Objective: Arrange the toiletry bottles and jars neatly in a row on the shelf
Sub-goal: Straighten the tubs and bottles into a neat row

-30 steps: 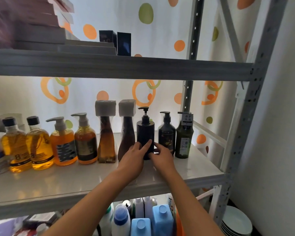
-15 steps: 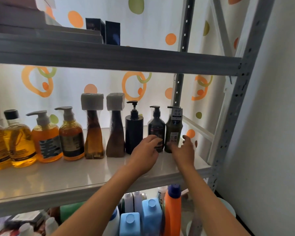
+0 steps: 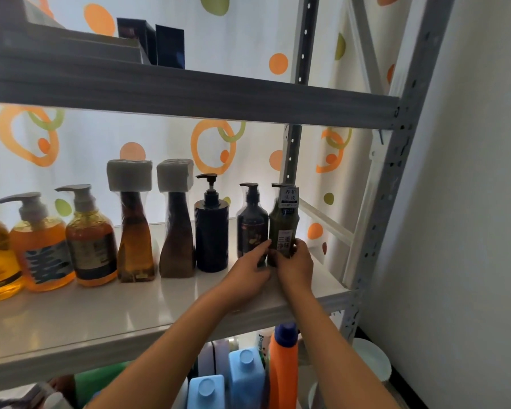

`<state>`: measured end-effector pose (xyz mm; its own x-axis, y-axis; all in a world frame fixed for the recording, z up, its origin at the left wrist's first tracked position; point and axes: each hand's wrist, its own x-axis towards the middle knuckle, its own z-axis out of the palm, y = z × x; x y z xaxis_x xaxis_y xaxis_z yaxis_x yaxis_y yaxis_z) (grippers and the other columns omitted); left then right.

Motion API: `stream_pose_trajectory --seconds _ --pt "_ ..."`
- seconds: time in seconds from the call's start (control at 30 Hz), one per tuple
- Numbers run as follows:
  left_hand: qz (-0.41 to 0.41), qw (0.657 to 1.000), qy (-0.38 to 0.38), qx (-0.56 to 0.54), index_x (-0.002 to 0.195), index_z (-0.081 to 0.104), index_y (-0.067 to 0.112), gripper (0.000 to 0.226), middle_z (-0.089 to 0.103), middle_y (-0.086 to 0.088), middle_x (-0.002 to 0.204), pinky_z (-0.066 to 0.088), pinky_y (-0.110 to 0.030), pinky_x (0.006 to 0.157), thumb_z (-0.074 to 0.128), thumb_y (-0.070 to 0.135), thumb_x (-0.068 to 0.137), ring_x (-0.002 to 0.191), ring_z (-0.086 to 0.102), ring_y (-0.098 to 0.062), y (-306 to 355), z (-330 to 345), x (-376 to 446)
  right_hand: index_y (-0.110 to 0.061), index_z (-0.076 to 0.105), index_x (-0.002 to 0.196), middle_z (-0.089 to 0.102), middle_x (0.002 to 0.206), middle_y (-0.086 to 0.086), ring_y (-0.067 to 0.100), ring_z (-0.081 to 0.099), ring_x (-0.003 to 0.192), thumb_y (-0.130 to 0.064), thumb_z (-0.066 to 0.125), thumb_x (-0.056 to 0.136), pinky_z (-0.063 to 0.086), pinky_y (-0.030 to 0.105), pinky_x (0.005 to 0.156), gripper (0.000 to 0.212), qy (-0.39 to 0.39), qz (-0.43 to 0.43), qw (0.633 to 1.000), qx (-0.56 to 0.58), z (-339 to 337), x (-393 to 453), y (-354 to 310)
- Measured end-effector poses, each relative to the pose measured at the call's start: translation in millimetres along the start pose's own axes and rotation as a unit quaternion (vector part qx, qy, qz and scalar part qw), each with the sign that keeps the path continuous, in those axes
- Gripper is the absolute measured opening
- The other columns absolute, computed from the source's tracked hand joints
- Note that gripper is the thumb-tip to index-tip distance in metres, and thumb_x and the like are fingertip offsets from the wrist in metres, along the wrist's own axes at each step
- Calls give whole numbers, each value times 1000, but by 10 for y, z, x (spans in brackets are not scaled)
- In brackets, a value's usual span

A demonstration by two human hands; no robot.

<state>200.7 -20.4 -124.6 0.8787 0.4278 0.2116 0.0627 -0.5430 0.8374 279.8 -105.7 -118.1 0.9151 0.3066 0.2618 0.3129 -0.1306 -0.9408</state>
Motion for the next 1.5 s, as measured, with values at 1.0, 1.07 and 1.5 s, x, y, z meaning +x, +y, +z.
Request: stream_pose_trajectory --seconds 1.0,1.07,1.5 --pt "18 996 75 54 146 32 26 67 52 6 135 36 -21 94 61 9 88 125 48 -12 212 -297 -392 -12 39 138 53 135 11 29 53 124 -22 71 88 48 41 102 60 99 -62 990 -79 33 -282 -41" --pt "43 983 125 129 145 34 26 65 48 4 143 36 -24 103 60 10 88 131 45 -16 148 -440 -535 -15 49 124 59 120 6 25 58 111 -23 70 87 54 35 92 43 89 -77 991 -57 115 -426 -96" --pt "-28 917 296 268 127 53 14 36 55 -5 128 48 -34 96 57 15 92 116 55 -23 -330 -1531 -1350 -17 47 134 58 132 5 22 60 118 -33 55 98 52 36 97 41 -110 -153 980 -62 1174 -1120 -591"
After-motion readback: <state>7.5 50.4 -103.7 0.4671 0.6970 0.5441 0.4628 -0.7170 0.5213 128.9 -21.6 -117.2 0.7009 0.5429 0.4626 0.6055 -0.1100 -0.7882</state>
